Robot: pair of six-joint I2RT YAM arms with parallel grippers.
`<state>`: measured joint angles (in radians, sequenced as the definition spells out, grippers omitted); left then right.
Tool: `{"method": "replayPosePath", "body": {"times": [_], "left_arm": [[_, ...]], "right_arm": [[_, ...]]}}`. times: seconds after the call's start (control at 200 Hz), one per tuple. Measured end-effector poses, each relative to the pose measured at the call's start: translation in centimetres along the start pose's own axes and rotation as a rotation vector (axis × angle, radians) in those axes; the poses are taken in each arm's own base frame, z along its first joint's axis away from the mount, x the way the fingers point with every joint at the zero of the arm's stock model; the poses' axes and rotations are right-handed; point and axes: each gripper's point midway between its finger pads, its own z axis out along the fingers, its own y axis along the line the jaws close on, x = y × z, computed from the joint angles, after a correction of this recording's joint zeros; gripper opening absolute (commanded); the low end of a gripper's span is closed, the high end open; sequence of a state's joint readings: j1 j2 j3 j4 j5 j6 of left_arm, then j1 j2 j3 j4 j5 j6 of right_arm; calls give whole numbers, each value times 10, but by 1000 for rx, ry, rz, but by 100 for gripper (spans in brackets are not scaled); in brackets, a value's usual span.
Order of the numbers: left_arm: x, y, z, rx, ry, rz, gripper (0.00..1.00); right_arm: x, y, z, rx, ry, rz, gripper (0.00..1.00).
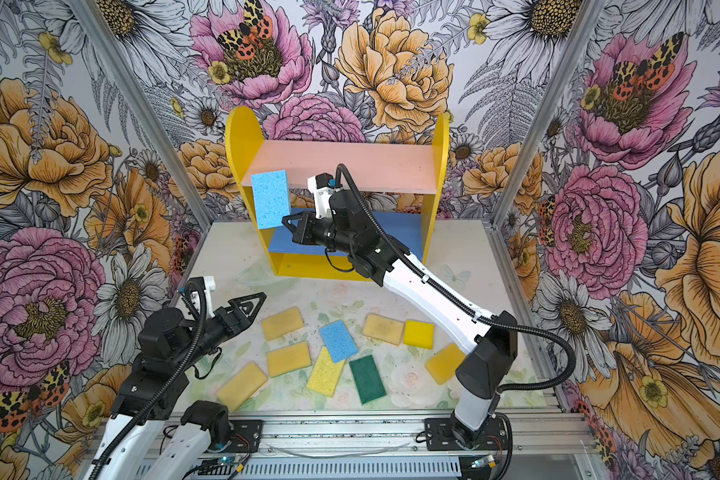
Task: Place and organize the cleaning sponges onto the shelf
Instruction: 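Carry the blue sponge onto the pink top shelf with the right gripper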
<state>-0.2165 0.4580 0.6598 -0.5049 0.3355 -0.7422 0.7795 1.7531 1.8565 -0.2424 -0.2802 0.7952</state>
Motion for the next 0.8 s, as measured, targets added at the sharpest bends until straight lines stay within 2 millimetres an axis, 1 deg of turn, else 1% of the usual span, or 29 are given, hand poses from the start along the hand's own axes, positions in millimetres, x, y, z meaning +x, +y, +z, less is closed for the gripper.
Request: {"method": "replayPosePath", "body": {"times": [0.19,0.385,0.605,0.8], "left_arm": [[1,7,-4,-47,-8,32,86],[5,14,-8,-84,-7,47,87],[6,13,-13,-98,-10,67,87],[7,15,-16,-114,-5,77,88]], "right_arm": [[-17,6,20,-22,-32,-10,4],[-34,6,42,-25,-80,3,4],[-47,-8,67,8,-137,33,3],[-58,-24,83,54,-199,68,3]]}}
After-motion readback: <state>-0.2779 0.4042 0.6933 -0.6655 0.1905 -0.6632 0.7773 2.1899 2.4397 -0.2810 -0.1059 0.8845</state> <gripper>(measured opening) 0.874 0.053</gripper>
